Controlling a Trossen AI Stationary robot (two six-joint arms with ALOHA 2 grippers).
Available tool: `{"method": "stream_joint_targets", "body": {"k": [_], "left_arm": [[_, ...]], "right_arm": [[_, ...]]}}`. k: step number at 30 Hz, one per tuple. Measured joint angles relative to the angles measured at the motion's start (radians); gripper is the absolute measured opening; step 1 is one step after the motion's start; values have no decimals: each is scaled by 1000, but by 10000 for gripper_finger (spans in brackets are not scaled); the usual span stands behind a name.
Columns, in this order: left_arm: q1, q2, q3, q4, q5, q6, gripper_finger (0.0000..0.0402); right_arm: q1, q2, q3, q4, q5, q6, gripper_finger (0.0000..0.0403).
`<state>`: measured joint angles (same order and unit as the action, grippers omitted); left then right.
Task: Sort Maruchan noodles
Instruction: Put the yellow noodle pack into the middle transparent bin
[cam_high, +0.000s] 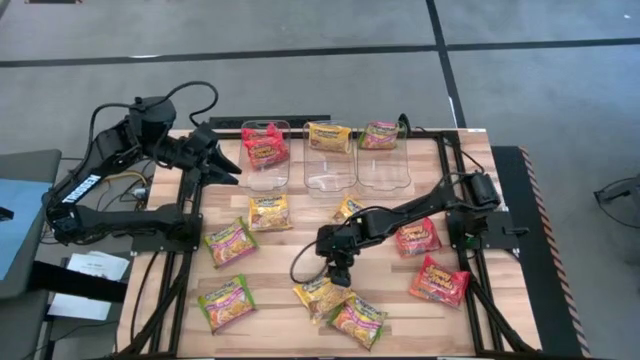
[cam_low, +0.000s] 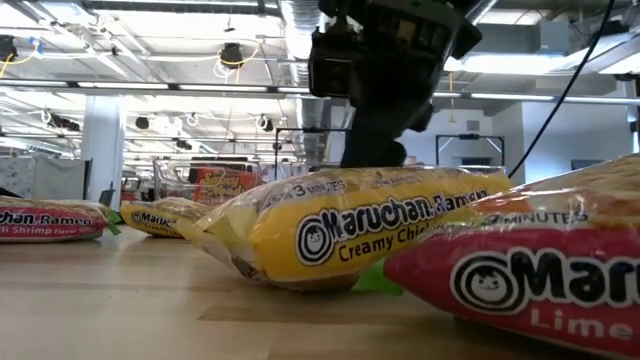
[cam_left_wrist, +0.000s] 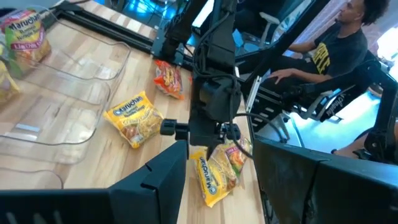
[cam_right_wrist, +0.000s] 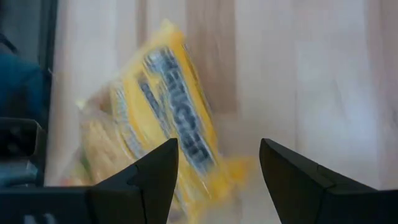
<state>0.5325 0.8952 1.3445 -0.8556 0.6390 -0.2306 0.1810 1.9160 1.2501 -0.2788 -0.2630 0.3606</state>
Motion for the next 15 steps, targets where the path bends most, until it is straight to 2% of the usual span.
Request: {"method": "stream_joint_targets", "body": {"k": [2, 15], "left_arm": [[-1, 2, -1, -16, -6, 2, 172], [-9, 6, -1, -24, -24, 9, 172]], "right_arm": [[0, 21, 7, 50, 2, -15, 249], [8, 19, 4, 44, -27, -77, 249]]}}
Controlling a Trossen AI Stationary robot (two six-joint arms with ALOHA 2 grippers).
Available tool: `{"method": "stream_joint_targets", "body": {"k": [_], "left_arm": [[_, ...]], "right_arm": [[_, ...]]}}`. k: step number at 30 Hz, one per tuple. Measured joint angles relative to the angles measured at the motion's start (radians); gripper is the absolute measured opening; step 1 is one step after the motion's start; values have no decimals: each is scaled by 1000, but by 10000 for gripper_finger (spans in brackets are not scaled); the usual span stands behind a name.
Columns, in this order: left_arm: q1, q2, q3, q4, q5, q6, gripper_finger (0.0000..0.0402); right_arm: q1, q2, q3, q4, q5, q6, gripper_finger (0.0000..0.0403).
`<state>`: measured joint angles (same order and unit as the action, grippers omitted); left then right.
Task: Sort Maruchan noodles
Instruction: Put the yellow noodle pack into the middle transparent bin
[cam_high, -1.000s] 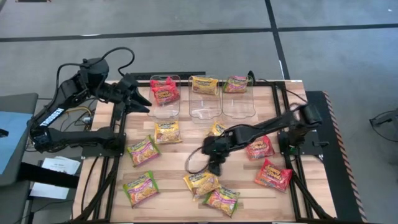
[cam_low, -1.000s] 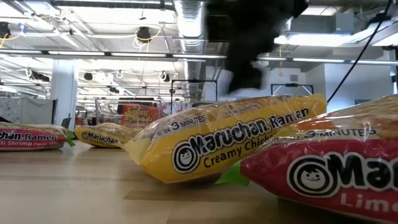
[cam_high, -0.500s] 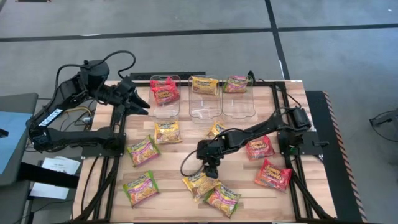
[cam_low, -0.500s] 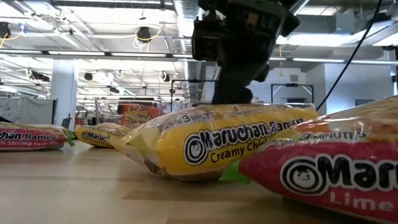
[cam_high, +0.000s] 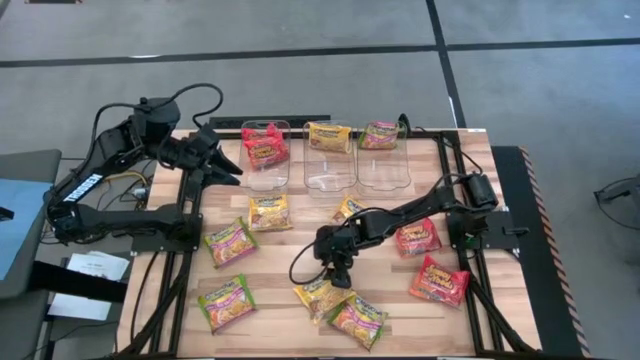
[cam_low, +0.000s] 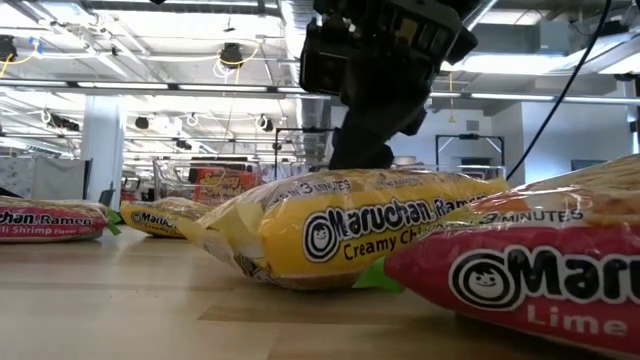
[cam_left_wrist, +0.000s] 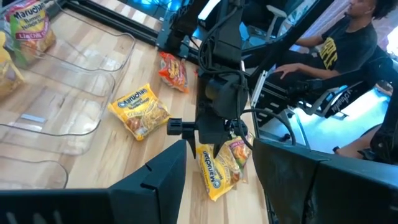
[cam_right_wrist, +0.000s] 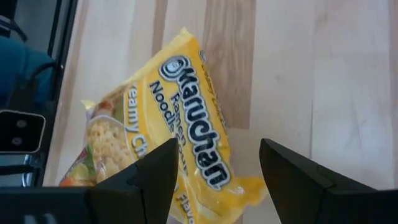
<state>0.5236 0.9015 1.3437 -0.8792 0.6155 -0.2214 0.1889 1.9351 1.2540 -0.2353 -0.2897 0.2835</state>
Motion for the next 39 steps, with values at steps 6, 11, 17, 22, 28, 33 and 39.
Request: {"method": "stream_joint_targets", "body": {"k": [6, 11, 17, 22, 28, 33, 39], "left_arm": [[0, 0, 0, 1, 0, 0, 172], [0, 0, 0, 1, -1, 0, 172], [0, 0, 0, 1, -2, -1, 172], [0, 0, 0, 2, -3, 0, 172], [0, 0, 0, 2, -3, 0, 172], [0, 0, 0, 2, -20, -1, 172], [0, 0, 0, 1, -27, -2, 172]], "right_arm": [[2, 0, 0, -23, -1, -4, 249], [14, 38, -3, -37, 0, 3, 249], [28, 65, 2, -27, -6, 51, 248], [28, 77, 3, -27, -7, 72, 212], [27, 77, 2, -22, -7, 93, 95], [9, 80, 36, -55, -24, 93, 11], [-29, 72, 123, -121, -12, 63, 6]]}}
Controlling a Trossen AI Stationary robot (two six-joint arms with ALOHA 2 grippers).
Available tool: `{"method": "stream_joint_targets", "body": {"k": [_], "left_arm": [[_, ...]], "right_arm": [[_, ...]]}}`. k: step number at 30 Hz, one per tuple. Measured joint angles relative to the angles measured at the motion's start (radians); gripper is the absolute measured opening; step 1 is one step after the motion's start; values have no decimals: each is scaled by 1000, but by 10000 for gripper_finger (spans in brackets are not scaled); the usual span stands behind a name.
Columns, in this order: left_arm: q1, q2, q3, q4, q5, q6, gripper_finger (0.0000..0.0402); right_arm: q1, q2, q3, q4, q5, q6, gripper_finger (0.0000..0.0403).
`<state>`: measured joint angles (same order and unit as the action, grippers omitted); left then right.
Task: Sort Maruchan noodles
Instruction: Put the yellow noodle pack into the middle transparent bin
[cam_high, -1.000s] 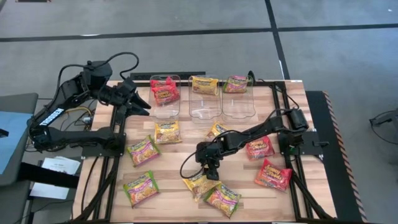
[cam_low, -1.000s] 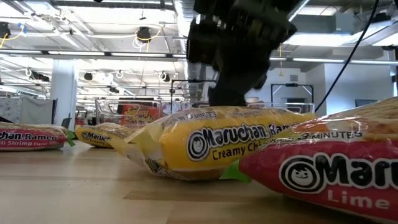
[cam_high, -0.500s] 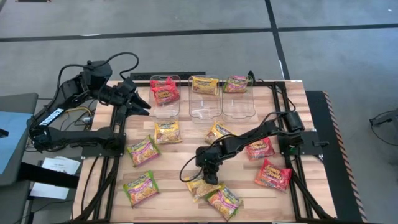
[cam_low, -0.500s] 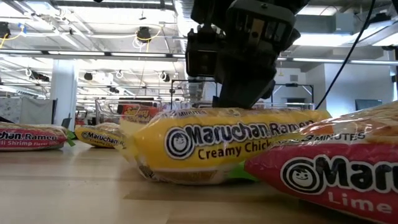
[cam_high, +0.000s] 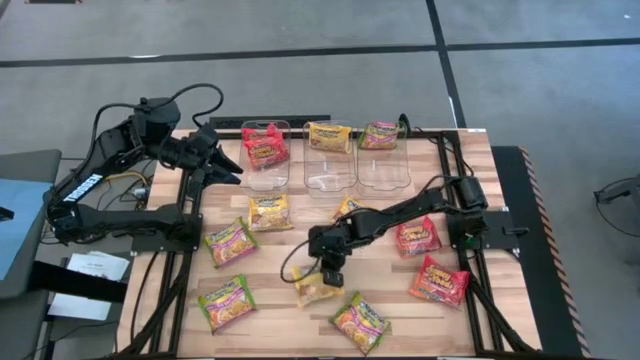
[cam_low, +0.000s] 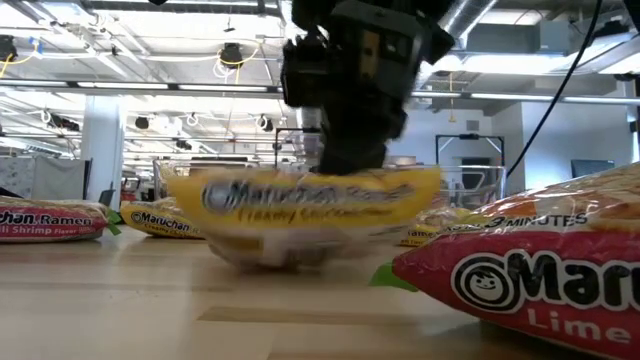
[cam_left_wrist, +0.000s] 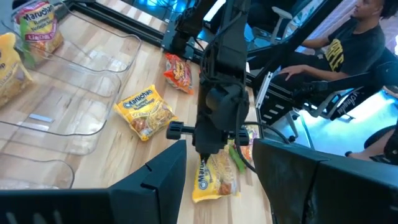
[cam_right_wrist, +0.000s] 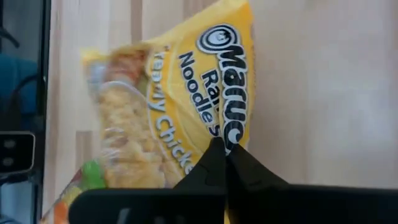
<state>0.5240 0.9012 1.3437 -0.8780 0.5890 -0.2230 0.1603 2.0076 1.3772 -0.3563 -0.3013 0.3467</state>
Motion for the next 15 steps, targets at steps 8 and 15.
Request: {"method": "stream_joint_targets", "body": {"k": [8, 15], "left_arm": [[0, 0, 0, -5, -16, 2, 172], [0, 0, 0, -11, -29, 4, 172]], "right_arm": [[-35, -11, 206, -219, 100, -164, 4], [-71, -13, 407, -403, 177, -286, 3]]}}
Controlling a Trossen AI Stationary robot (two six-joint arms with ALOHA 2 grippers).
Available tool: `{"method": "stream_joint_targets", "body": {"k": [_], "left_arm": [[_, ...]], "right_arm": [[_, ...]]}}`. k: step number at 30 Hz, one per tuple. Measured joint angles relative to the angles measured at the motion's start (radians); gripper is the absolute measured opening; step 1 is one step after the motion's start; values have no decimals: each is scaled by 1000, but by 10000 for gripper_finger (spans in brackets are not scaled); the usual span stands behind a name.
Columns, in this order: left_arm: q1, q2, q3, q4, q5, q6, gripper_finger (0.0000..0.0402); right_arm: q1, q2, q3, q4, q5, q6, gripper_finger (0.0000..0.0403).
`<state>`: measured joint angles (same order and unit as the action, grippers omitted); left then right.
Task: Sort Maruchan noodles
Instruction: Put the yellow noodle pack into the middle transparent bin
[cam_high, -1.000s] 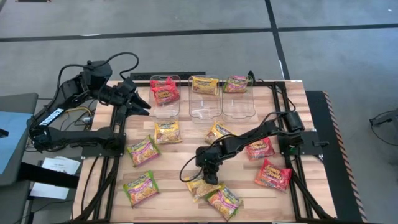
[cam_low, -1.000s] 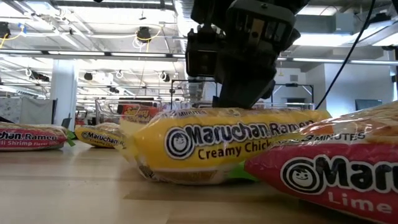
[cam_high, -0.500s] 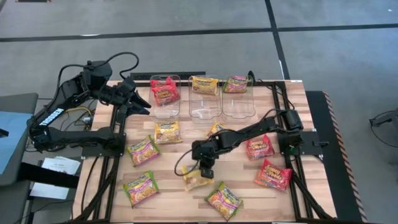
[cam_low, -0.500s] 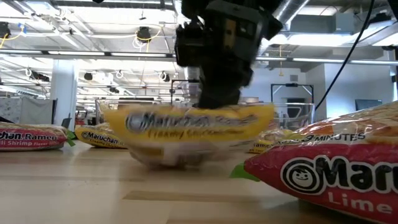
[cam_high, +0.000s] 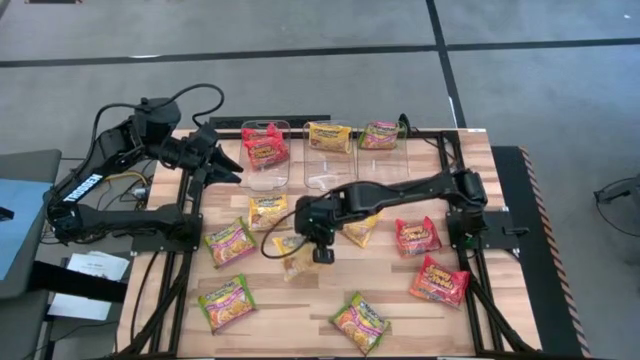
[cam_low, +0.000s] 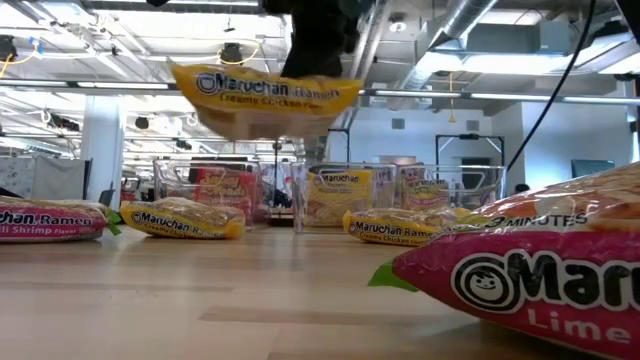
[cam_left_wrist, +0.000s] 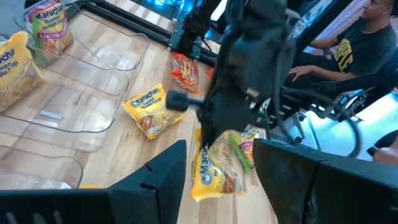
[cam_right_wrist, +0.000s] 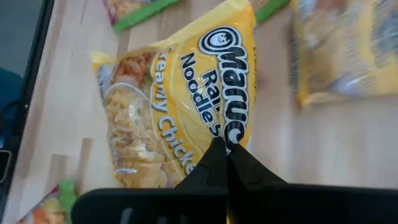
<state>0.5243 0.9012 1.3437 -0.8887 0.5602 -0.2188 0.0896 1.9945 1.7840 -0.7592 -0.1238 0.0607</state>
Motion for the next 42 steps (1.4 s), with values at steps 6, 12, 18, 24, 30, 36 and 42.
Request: {"method": "stream_joint_targets", "body": {"k": [6, 12, 18, 24, 30, 36, 42], "left_arm": [[0, 0, 0, -36, -3, 1, 172], [0, 0, 0, -50, -27, 7, 172], [0, 0, 0, -45, -85, 55, 172], [0, 1, 0, 35, -147, 55, 172], [0, 0, 0, 206, -159, 81, 172], [0, 0, 0, 259, -317, 210, 172], [0, 0, 0, 251, -423, 299, 172]], "right_arm": [[-43, 0, 133, -143, 107, -88, 3], [-113, 0, 219, -219, 192, -170, 3], [-202, 0, 275, -251, 313, -252, 3], [-296, 0, 287, -256, 507, -264, 3], [-371, 0, 287, -253, 601, -171, 3], [-422, 0, 271, -292, 630, -75, 3], [-425, 0, 214, -329, 656, -30, 3]]}}
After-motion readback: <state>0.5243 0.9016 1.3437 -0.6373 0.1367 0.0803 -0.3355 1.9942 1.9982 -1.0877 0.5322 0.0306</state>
